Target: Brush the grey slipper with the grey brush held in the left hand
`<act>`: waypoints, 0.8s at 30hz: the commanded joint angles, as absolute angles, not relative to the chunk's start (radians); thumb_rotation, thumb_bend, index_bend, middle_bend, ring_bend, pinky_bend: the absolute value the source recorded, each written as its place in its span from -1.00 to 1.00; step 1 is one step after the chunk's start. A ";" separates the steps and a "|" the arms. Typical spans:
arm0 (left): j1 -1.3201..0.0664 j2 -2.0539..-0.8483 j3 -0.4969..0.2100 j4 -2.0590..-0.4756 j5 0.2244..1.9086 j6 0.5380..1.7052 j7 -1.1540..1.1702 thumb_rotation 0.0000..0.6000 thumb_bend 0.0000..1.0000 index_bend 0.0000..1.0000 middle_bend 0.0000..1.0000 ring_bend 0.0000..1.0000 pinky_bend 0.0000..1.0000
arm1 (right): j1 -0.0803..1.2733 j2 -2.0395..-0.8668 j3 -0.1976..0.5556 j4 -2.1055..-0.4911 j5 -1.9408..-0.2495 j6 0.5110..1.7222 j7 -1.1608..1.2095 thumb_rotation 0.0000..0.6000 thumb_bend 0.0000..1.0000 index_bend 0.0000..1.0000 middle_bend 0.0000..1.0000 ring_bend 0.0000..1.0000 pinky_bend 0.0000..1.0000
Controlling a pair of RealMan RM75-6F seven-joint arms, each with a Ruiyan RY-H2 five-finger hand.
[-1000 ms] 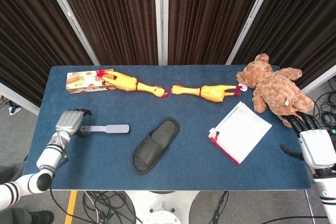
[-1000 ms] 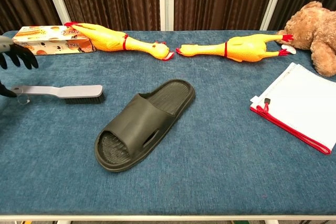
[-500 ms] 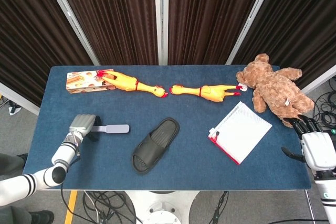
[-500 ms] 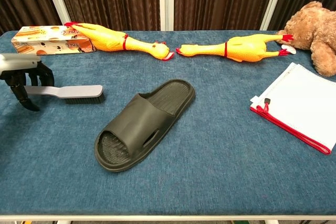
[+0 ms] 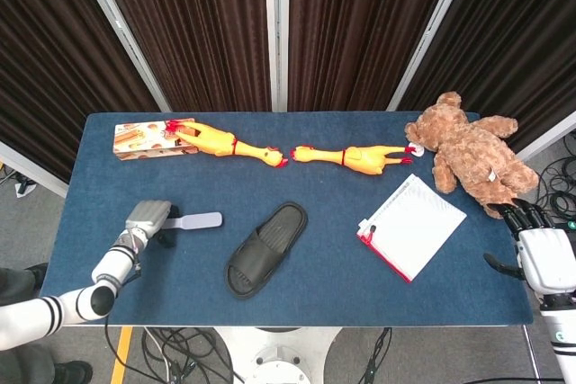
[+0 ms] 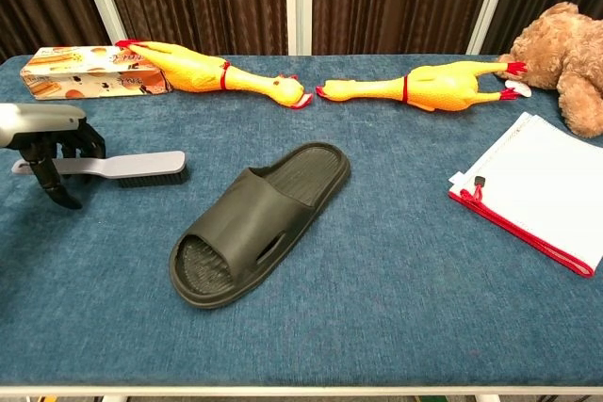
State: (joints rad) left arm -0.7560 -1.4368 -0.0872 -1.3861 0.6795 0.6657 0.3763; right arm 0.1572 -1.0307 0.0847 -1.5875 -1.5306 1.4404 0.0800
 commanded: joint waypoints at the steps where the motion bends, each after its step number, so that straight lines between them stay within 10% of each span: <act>1: -0.764 -1.438 -0.075 -1.396 0.673 0.669 0.379 1.00 -0.82 0.11 0.20 0.02 0.09 | 0.157 -1.031 0.085 -1.588 -1.528 1.439 0.080 1.00 -0.95 -0.59 -0.52 -0.75 -0.65; 11: -0.779 -1.444 -0.048 -1.420 0.650 0.679 0.364 1.00 -0.66 0.26 0.37 0.21 0.25 | 0.153 -1.030 0.083 -1.591 -1.525 1.442 0.080 1.00 -0.95 -0.59 -0.52 -0.75 -0.65; 18: -0.779 -1.439 -0.042 -1.429 0.667 0.676 0.331 1.00 0.04 0.57 0.73 0.56 0.50 | 0.151 -1.023 0.082 -1.598 -1.528 1.447 0.079 1.00 -0.95 -0.59 -0.51 -0.75 -0.65; 24: -0.747 -1.436 -0.063 -1.434 0.760 0.727 0.261 1.00 0.20 0.85 0.97 0.77 0.70 | 0.148 -1.017 0.082 -1.609 -1.530 1.454 0.070 1.00 -0.95 -0.59 -0.51 -0.75 -0.65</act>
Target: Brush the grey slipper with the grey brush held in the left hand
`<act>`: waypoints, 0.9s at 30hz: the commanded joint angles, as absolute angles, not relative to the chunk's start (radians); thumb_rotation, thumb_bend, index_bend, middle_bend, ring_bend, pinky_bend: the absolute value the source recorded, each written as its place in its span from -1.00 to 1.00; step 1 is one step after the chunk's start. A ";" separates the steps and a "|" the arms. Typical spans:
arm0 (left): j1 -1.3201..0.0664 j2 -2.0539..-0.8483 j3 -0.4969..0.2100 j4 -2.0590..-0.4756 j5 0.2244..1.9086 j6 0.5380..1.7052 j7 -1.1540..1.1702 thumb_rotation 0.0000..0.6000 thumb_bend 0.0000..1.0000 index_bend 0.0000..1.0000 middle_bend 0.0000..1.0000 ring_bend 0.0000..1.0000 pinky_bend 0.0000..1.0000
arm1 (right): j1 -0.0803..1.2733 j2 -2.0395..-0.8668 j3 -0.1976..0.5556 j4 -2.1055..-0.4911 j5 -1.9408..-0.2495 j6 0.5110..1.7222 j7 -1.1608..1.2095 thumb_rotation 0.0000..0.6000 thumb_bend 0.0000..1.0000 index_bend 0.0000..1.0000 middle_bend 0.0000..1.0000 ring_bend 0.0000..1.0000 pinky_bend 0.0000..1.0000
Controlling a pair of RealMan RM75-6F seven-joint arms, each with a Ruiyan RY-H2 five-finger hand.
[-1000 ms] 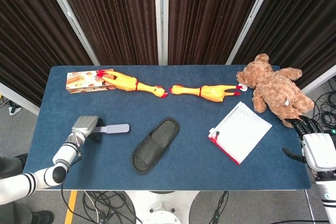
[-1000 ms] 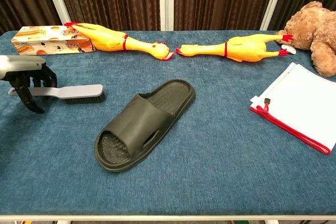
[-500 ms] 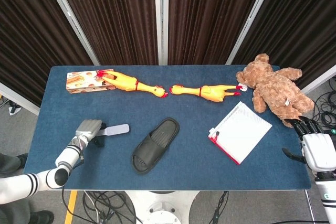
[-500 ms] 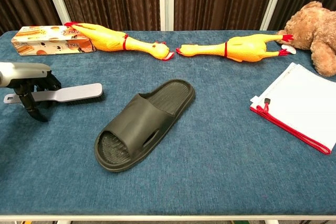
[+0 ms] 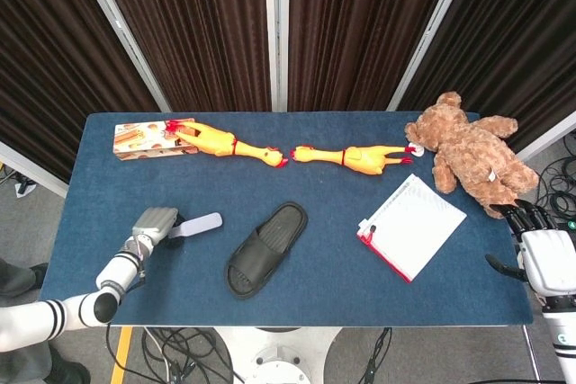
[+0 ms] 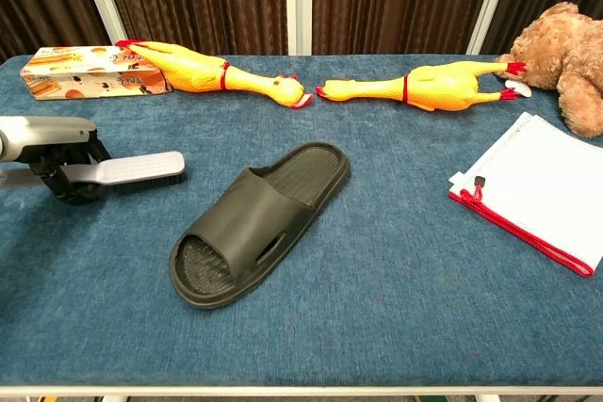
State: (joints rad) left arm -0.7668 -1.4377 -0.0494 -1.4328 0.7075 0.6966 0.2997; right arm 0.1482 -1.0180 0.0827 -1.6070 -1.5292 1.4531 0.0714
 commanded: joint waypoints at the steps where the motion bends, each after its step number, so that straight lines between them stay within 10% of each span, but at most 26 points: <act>1: -0.734 -1.436 -0.069 -1.433 0.794 0.744 0.236 1.00 0.17 0.88 0.99 0.79 0.74 | 0.148 -1.016 0.082 -1.612 -1.531 1.454 0.068 1.00 -0.95 -0.59 -0.52 -0.75 -0.65; 7: -0.658 -1.436 -0.099 -1.425 1.013 0.850 0.061 1.00 -0.23 1.00 1.00 0.90 1.00 | 0.170 -1.005 0.080 -1.635 -1.554 1.430 0.043 1.00 -0.95 -0.59 -0.51 -0.75 -0.65; 15: -0.592 -1.416 -0.096 -1.423 1.268 1.000 -0.148 1.00 -0.24 1.00 1.00 0.97 1.00 | 0.297 -0.983 0.087 -1.714 -1.642 1.286 -0.006 1.00 -0.95 -0.59 -0.51 -0.75 -0.65; 27: -0.533 -1.419 -0.037 -1.514 1.512 1.193 -0.169 1.00 -0.16 1.00 1.00 1.00 1.00 | 0.734 -1.188 0.188 -1.695 -1.520 0.700 -0.141 1.00 -0.95 -0.87 -0.76 -0.98 -0.78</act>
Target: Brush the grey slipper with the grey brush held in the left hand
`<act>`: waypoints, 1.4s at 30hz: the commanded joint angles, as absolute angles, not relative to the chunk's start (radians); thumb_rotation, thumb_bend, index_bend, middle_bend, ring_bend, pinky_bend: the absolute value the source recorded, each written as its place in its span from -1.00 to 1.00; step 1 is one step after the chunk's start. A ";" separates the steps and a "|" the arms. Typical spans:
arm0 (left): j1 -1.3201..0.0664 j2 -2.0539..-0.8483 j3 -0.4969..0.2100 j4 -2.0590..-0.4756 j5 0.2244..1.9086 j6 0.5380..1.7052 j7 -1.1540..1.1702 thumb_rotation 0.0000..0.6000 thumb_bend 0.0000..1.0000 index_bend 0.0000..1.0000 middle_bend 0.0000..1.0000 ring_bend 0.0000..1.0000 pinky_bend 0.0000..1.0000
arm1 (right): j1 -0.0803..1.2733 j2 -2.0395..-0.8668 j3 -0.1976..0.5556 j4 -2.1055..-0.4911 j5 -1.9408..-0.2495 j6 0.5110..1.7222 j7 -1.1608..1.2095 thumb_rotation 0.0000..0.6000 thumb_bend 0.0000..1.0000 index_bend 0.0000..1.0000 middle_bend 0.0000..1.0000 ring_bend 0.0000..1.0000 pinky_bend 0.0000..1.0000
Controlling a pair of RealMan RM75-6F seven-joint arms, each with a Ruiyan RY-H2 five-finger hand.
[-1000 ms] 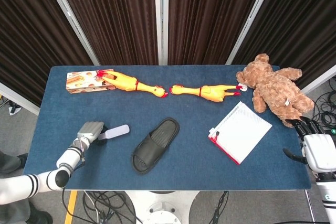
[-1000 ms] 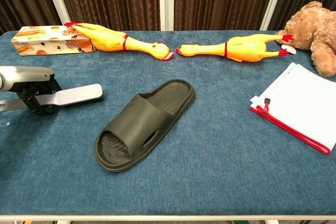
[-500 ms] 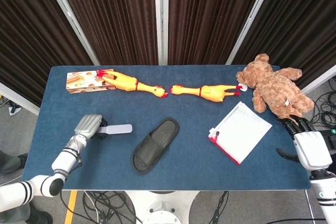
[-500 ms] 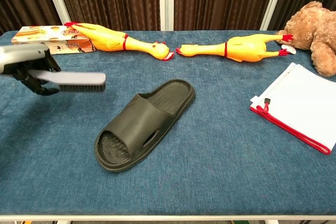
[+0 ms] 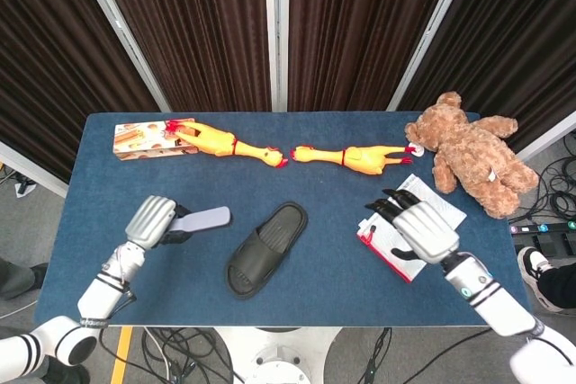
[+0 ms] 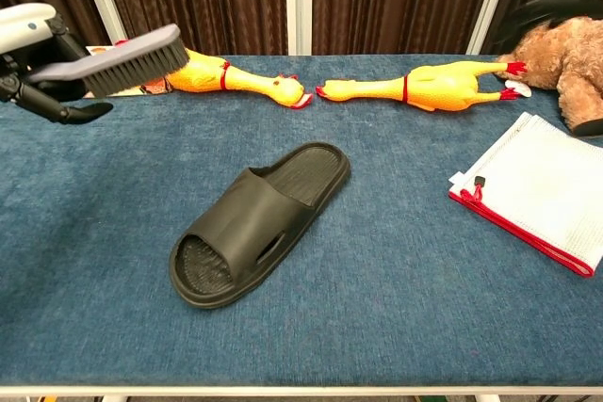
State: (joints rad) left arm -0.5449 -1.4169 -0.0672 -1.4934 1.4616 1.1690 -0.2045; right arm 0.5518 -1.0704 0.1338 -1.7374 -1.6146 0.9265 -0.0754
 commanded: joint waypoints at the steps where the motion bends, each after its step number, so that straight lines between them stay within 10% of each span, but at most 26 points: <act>1: -0.531 -1.428 -0.026 -1.511 1.532 1.200 -0.153 1.00 -0.14 1.00 1.00 1.00 1.00 | 0.776 -1.227 0.197 -1.664 -1.490 0.648 -0.159 1.00 -0.95 -0.94 -0.83 -1.00 -0.85; 22: -0.567 -1.678 0.006 -1.235 1.644 1.188 -0.021 1.00 -0.06 1.00 1.00 1.00 1.00 | 1.203 -1.681 0.127 -1.146 -1.072 0.351 -0.445 1.00 -0.96 -0.96 -0.98 -1.00 -1.00; 32: -0.578 -1.802 -0.058 -1.067 1.554 1.158 -0.096 1.00 -0.06 1.00 1.00 1.00 1.00 | 1.241 -1.717 0.087 -1.120 -1.007 0.437 -0.483 1.00 -0.75 0.09 -0.27 -0.63 -0.50; 42: -0.570 -1.853 0.016 -0.961 1.617 1.184 -0.103 1.00 -0.06 1.00 1.00 1.00 1.00 | 1.248 -1.698 0.074 -1.141 -0.989 0.457 -0.464 1.00 -0.74 0.17 -0.19 -0.58 -0.44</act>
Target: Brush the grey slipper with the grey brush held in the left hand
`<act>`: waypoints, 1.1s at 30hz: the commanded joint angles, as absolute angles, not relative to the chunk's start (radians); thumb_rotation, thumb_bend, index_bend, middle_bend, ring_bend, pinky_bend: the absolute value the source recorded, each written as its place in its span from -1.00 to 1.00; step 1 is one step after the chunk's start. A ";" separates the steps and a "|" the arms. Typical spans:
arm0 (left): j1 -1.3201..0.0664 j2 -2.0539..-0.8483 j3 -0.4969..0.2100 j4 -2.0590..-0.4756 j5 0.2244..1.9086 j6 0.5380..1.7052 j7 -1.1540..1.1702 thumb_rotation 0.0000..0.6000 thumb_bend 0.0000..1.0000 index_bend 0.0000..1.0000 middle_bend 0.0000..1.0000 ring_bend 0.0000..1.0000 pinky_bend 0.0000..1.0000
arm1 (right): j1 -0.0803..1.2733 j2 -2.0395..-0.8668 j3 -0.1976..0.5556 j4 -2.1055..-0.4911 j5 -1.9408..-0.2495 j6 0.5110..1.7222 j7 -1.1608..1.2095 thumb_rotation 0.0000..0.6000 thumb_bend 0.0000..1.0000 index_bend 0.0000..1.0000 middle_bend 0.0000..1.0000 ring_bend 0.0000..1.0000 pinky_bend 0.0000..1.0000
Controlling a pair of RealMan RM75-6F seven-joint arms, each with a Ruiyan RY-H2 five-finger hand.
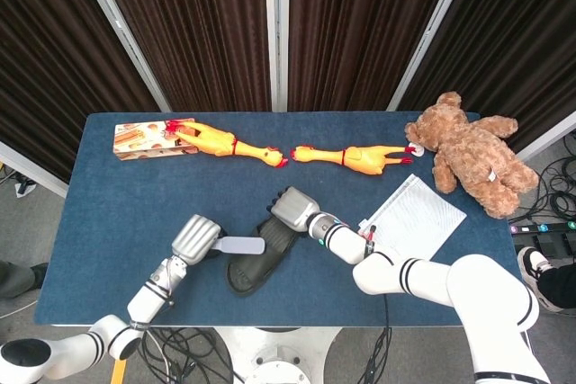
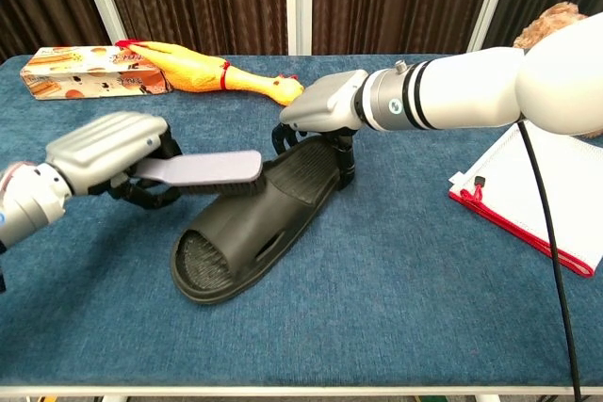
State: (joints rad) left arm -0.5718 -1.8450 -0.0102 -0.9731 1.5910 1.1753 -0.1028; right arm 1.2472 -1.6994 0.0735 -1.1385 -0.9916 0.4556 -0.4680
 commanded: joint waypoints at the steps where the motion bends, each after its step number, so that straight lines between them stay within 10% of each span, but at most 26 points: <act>1: -0.569 -1.855 0.027 -0.959 1.627 1.185 -0.099 1.00 -0.06 1.00 1.00 1.00 1.00 | 1.249 -1.696 0.075 -1.144 -0.987 0.459 -0.458 1.00 -0.74 0.17 -0.19 -0.58 -0.43; 9: -0.563 -1.823 0.063 -1.041 1.667 1.215 -0.107 1.00 -0.05 1.00 1.00 1.00 1.00 | 1.253 -1.683 0.070 -1.154 -0.986 0.468 -0.439 1.00 -0.74 0.17 -0.19 -0.58 -0.42; 23: -0.585 -1.812 -0.072 -1.041 1.506 1.150 -0.110 1.00 -0.05 1.00 1.00 1.00 1.00 | 1.260 -1.667 0.048 -1.185 -0.978 0.488 -0.444 1.00 -0.75 0.16 -0.19 -0.58 -0.42; 33: -0.552 -1.855 0.004 -0.992 1.539 1.155 -0.024 1.00 -0.05 1.00 1.00 1.00 1.00 | 1.267 -1.671 0.041 -1.183 -0.973 0.488 -0.440 1.00 -0.75 0.16 -0.19 -0.58 -0.42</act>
State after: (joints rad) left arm -0.5594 -1.8541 -0.0077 -0.9842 1.5285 1.1467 -0.0309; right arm 1.2671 -1.6708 0.0409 -1.1829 -0.9734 0.4878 -0.4396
